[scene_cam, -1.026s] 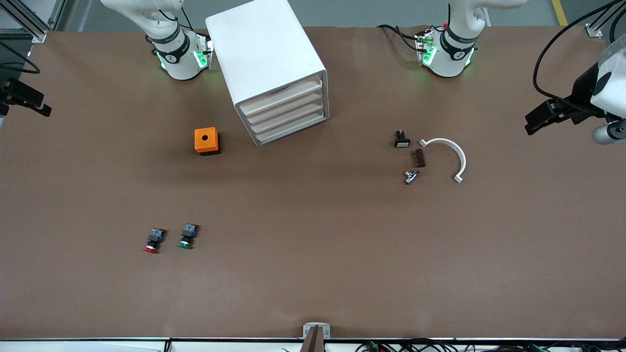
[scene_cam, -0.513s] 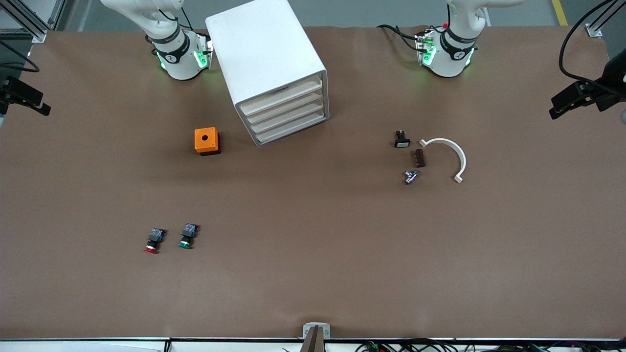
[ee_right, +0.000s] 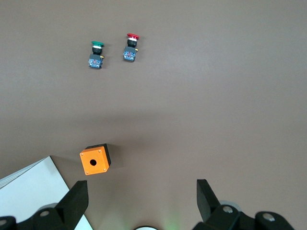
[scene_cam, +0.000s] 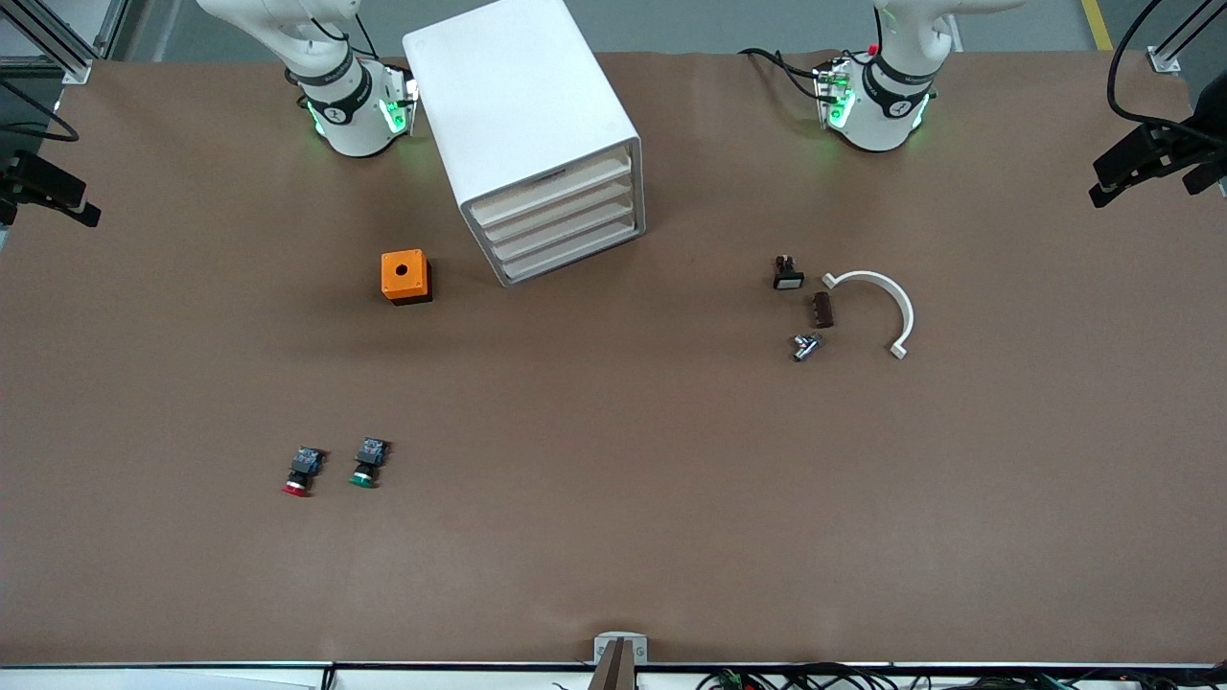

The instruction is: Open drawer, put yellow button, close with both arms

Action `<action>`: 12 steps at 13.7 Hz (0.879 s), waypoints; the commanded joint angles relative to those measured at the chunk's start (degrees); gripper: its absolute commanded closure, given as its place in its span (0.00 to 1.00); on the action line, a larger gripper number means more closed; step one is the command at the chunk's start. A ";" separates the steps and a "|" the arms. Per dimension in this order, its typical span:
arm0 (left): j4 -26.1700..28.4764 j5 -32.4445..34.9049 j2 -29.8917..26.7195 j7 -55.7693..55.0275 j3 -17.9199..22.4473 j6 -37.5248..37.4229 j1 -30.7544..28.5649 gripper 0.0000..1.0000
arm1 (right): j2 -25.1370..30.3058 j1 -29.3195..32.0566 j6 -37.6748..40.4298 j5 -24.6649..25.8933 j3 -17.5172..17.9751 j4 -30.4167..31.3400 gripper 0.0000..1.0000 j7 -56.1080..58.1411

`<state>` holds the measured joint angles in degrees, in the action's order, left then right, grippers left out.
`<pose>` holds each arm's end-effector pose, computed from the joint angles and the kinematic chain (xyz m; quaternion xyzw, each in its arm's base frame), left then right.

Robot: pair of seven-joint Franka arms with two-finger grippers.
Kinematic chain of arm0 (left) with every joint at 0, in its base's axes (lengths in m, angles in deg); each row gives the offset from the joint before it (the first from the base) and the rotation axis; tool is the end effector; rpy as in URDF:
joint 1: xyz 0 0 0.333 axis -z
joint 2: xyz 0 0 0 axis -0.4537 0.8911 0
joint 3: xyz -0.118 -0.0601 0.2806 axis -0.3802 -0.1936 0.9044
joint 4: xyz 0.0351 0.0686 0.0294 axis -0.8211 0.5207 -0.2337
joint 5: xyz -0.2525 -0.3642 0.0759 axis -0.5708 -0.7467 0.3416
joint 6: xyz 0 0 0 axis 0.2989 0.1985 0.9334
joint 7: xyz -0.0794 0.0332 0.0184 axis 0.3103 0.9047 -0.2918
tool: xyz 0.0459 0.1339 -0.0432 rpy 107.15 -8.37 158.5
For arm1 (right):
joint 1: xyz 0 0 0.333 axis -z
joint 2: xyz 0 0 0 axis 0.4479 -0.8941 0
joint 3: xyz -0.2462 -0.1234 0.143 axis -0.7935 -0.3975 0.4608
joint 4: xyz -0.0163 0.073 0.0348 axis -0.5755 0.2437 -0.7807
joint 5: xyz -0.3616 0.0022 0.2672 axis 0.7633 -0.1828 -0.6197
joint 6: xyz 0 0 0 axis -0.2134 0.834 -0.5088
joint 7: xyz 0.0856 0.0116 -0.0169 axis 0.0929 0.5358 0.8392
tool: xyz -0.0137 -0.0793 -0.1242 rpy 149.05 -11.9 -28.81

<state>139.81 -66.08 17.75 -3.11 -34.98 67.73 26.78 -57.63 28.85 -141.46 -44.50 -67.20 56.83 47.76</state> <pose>0.5638 -0.0089 0.6303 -0.9984 -0.0495 -0.0114 0.0256 0.5692 -0.0782 0.6034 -0.9994 0.0255 0.0192 0.0135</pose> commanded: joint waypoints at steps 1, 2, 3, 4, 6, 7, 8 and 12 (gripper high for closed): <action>1.77 0.44 -1.19 0.90 -0.79 1.17 -0.68 0.00 | 1.49 -0.05 -0.54 0.30 0.24 1.18 0.00 0.44; 1.77 0.44 -1.37 0.98 -0.79 1.09 -0.77 0.00 | 1.49 -0.05 -0.62 0.65 0.33 1.18 0.00 0.44; 1.77 0.44 -1.54 0.99 -0.79 1.00 -0.77 0.00 | 1.49 0.04 -0.80 0.74 0.24 1.18 0.00 0.44; 1.77 0.44 -1.72 0.99 -0.79 0.91 -0.77 0.00 | 1.49 0.13 -0.71 0.74 0.24 1.18 0.00 0.36; 1.86 0.44 -1.63 1.16 -0.79 0.91 -0.68 0.00 | 1.57 0.30 -0.63 0.65 0.33 1.27 0.00 0.27; 1.60 0.44 -1.20 1.60 -0.79 0.91 -0.77 0.00 | 1.57 0.31 -0.45 0.65 0.33 1.27 0.00 0.18; 1.86 0.44 -1.19 2.56 -0.53 0.91 -0.85 0.00 | 1.66 0.57 -0.28 0.65 0.33 1.36 0.00 0.09; 1.60 0.44 -0.23 4.76 -0.26 0.91 -0.68 0.00 | 2.01 2.23 -0.19 0.65 1.90 1.45 0.00 -0.08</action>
<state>140.75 -66.08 17.83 0.30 -34.85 67.89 26.59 -57.32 29.27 -141.57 -44.34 -67.19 56.85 47.85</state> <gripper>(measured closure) 0.000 0.000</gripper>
